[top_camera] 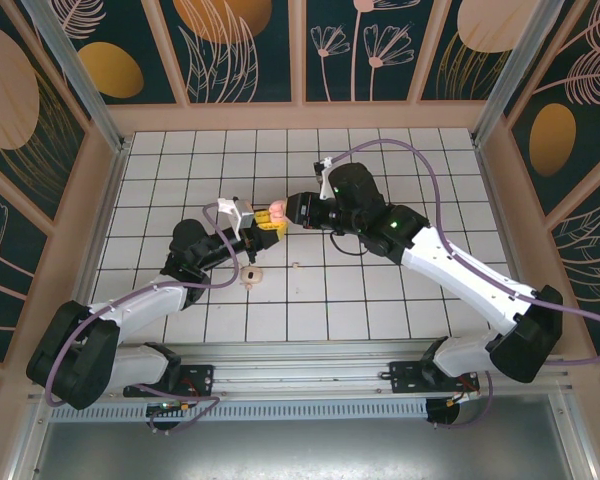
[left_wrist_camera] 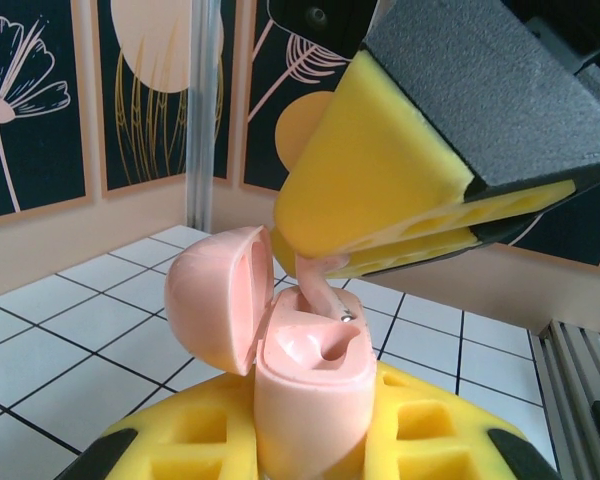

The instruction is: Insert the wireless bluetooth earbuds into the charging case

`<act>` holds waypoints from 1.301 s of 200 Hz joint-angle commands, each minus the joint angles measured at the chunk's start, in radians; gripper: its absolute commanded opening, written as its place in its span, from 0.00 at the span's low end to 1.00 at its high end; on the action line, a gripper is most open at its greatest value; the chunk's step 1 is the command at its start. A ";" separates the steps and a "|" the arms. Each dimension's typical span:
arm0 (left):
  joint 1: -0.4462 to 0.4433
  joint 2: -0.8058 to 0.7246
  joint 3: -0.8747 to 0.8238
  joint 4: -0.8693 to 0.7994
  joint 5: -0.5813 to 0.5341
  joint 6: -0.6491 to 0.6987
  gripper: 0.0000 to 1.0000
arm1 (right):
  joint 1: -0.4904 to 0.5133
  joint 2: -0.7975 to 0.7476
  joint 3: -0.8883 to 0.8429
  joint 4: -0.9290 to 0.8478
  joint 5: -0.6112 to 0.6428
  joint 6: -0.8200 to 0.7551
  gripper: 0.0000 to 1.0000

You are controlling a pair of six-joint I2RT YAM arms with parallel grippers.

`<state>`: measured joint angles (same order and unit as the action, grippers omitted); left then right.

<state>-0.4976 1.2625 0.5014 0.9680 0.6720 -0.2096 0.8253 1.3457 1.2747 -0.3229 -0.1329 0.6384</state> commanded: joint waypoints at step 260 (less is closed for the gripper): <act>-0.004 -0.078 0.070 -0.222 -0.027 0.168 0.08 | 0.216 0.210 0.394 -0.399 0.507 -0.489 0.20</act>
<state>-0.4976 1.2102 0.5407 0.7284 0.6456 -0.0338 1.0306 1.5398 1.6341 -0.6949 0.3416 0.1829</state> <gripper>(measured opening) 0.191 0.203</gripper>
